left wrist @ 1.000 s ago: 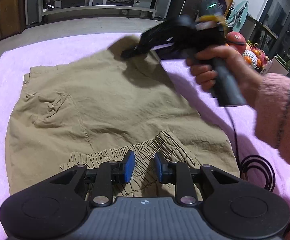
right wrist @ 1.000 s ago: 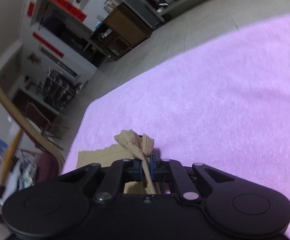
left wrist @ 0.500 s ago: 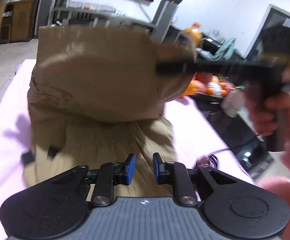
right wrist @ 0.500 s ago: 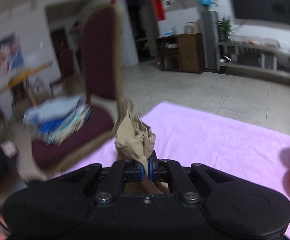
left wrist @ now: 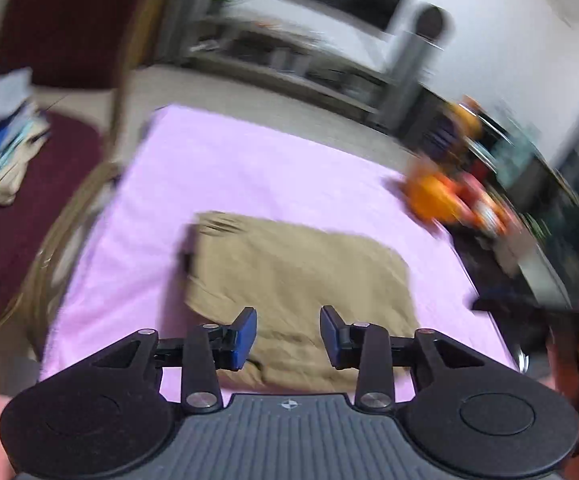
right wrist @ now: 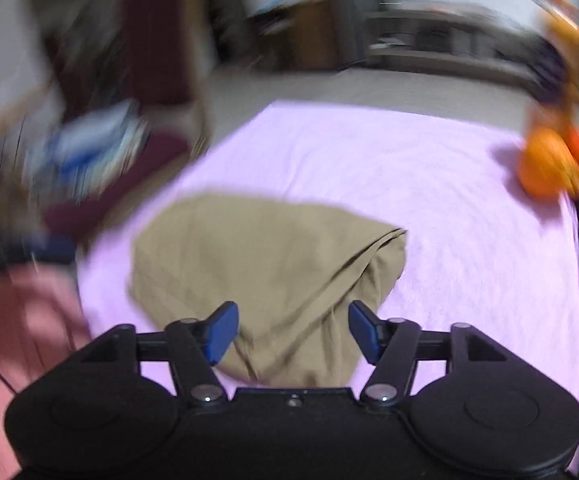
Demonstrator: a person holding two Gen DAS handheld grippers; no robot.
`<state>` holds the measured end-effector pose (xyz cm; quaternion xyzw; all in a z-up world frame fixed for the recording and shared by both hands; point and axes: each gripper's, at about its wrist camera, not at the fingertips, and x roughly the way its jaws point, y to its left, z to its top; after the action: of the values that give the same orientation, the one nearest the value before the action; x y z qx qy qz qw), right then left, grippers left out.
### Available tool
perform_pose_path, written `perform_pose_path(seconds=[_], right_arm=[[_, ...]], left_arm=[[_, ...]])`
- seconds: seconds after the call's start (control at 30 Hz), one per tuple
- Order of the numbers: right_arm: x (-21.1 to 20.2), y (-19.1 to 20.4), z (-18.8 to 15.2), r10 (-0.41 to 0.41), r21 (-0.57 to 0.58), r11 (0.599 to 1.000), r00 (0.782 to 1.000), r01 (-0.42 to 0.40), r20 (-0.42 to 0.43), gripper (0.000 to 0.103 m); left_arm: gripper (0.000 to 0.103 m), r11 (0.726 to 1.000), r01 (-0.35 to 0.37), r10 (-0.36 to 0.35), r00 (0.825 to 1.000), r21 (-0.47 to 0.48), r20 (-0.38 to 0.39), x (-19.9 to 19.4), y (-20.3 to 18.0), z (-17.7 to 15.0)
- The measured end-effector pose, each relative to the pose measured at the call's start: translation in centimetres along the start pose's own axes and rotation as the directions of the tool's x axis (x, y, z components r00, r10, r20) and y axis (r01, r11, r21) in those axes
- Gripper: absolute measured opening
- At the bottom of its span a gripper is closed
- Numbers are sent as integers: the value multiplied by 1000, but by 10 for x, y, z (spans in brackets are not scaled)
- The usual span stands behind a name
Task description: Fold clothes
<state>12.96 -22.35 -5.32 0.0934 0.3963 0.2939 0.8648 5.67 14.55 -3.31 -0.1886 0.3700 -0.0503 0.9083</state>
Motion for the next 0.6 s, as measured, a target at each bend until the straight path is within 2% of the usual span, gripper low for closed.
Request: perform_pose_path(seconds=[0.03, 0.1, 0.17, 0.2, 0.37, 0.47, 0.6], right_arm=[[3, -11, -3, 43, 115, 992, 999, -46, 26, 62], [12, -34, -13, 126, 331, 932, 989, -144, 75, 62], [25, -53, -24, 143, 479, 865, 988, -153, 58, 62], [30, -59, -27, 144, 519, 843, 989, -142, 37, 62], [44, -67, -42, 170, 597, 791, 986, -135, -2, 62], [51, -64, -45, 176, 612, 780, 984, -128, -18, 61], [64, -58, -44, 173, 614, 782, 984, -108, -48, 58]], left_arm=[[40, 999, -12, 11, 1000, -53, -20, 10, 8, 10], [44, 991, -43, 37, 998, -127, -50, 27, 22, 20], [44, 981, -77, 66, 995, -176, -71, 40, 33, 23], [44, 979, -83, 69, 994, -189, -80, 47, 35, 20], [44, 956, -94, 44, 983, -279, -181, 73, 50, -3], [44, 949, -59, 7, 986, -309, -169, 74, 53, -3], [44, 927, -2, -63, 985, -375, -160, 74, 60, -3]])
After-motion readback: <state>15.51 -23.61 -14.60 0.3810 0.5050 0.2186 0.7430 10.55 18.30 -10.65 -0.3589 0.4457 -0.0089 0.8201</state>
